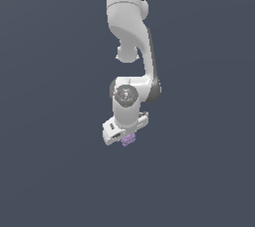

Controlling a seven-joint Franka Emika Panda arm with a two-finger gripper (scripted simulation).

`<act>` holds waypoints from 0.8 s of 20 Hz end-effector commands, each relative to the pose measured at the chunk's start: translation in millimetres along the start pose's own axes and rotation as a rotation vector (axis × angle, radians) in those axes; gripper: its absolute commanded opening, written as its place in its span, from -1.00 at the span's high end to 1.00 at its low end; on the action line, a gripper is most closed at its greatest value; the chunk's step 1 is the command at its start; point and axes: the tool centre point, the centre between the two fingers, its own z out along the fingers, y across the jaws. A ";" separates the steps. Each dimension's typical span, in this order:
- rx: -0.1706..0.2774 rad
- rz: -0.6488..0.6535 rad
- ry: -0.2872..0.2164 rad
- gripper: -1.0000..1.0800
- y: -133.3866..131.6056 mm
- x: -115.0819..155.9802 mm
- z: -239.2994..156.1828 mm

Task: Pick up the object and move it to a goal position.

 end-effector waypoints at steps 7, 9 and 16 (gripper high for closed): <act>0.000 0.000 0.000 1.00 -0.6 41.3 -1.6; 0.000 0.000 0.000 1.00 -0.5 47.4 -1.8; 0.000 -0.001 0.000 1.00 -0.3 59.8 -2.2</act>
